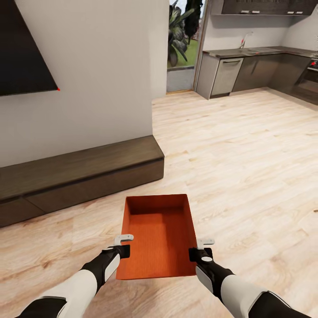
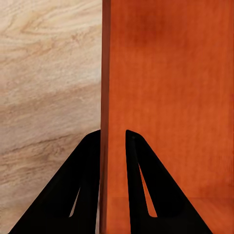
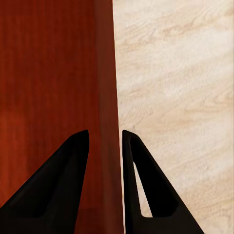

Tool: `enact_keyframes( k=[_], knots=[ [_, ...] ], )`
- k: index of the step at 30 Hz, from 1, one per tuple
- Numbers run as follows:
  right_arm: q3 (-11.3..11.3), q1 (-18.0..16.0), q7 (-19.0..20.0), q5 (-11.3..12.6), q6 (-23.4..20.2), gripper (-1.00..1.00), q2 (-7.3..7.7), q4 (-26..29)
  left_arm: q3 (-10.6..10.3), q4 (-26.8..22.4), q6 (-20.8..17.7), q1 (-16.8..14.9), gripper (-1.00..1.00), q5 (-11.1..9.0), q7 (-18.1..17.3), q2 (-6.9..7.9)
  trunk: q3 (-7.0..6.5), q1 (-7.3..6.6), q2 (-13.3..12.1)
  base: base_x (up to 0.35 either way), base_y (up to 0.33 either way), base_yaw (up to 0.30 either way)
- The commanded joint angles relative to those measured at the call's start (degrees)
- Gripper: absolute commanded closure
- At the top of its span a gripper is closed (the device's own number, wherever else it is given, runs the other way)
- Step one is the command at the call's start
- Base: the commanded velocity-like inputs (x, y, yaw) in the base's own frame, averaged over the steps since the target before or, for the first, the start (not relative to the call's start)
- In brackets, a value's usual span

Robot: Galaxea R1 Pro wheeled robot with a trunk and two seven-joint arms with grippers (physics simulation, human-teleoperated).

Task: Move the two storage containers from the living room to the garage. In the garage, place one container on the floor and stack the other container on top of it (either order is fine).

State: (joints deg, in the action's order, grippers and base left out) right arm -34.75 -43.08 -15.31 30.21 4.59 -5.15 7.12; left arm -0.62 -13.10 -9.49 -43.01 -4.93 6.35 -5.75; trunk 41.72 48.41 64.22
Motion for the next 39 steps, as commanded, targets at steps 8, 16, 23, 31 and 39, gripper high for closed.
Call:
enact_keyframes(
  k=[8,16,23,31,39],
  knots=[
    [1.7,-0.1,-0.4,-0.7,0.6,1.00,0.23,0.1,0.5,0.1,-0.3,0.0,1.00,0.2,0.7,0.06,-1.58,-1.10,-2.0,0.000,0.000,0.000],
    [1.7,-0.1,-0.4,-0.7,0.6,1.00,0.23,0.1,0.4,0.1,-0.1,0.0,1.00,0.3,0.7,0.04,-2.29,-1.10,-2.0,0.000,0.000,0.000],
    [1.7,-0.1,-0.4,-0.7,0.6,1.00,0.23,0.1,0.4,0.1,-0.1,0.0,1.00,0.3,0.7,0.04,-2.91,-1.10,-2.0,0.000,0.000,0.000],
    [1.7,-0.1,-0.4,-0.7,0.6,1.00,0.23,0.1,0.4,0.1,0.1,0.0,1.00,0.4,0.8,0.07,-3.62,-1.10,-2.0,0.000,0.000,0.000],
    [1.7,-0.1,-0.4,-0.7,0.4,1.00,0.23,0.1,0.4,0.1,0.1,0.0,1.00,0.4,0.8,0.06,-3.95,-1.10,-2.0,0.000,0.000,0.000]
  ],
)
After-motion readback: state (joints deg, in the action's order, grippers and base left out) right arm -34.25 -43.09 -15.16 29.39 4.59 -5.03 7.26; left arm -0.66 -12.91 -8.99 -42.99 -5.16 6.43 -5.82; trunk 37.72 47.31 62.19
